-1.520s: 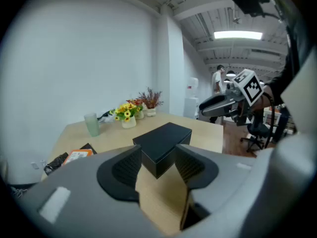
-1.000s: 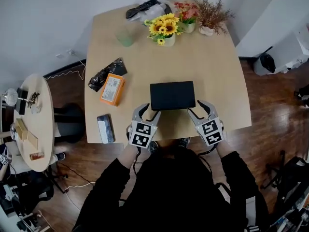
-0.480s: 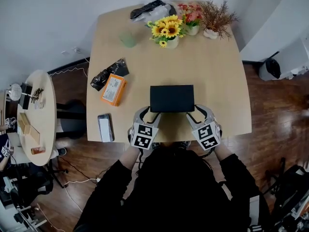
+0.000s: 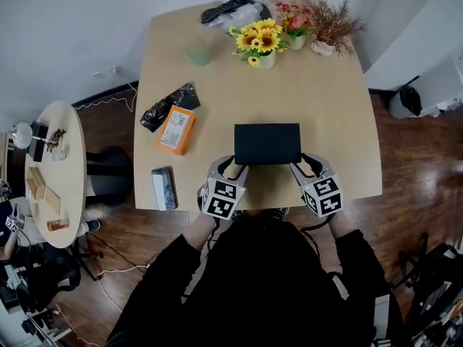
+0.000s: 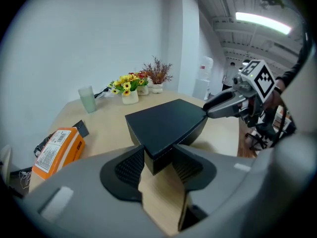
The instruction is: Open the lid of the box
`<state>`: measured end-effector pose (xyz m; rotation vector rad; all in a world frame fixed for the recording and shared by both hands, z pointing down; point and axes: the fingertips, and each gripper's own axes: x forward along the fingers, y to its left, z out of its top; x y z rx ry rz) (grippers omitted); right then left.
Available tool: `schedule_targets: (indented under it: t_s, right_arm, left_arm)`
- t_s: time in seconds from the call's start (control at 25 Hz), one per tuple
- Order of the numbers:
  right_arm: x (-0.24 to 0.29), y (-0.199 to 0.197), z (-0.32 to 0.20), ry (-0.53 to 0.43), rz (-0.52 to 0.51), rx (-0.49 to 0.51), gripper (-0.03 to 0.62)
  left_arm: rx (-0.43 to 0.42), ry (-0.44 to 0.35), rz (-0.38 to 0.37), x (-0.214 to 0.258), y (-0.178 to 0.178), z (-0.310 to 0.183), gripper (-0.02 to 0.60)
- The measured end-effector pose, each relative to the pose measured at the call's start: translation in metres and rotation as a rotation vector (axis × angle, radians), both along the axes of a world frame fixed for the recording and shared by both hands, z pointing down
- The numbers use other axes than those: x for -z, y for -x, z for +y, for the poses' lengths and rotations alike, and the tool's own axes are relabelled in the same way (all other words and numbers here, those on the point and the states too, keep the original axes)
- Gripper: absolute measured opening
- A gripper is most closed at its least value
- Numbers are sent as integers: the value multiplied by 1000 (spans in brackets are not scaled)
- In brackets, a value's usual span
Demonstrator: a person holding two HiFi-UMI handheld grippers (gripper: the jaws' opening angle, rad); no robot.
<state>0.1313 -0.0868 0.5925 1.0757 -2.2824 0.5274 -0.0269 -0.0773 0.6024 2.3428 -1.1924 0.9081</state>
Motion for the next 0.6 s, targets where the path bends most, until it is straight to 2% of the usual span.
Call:
schedule_targets:
  t_s: [0.24,0.28,0.32,0.44,0.52,0.6]
  right_arm:
    - [8,-4,-1,-13,-2,-36,107]
    - [13,-2,-1,-29,-4,-25,12]
    - [18,2,0,-43,-10,-2,0]
    - [25,23,4,-74,15,83,0]
    - [31,30,5,-124,61,104,2]
    - [35,26,2,-170,98,86,58]
  left_arm:
    - [-17,-47,-20,2,0,0,149]
    - [-24,-56,-19,4,-1,1,147]
    - [-33,-67,-18,6,-2,1,147]
    - [-51,-100,-12,12,-8,1,141]
    - [-47,-96,-5,12,-9,1,141]
    - [-43,-78,-2,8,-8,1,141]
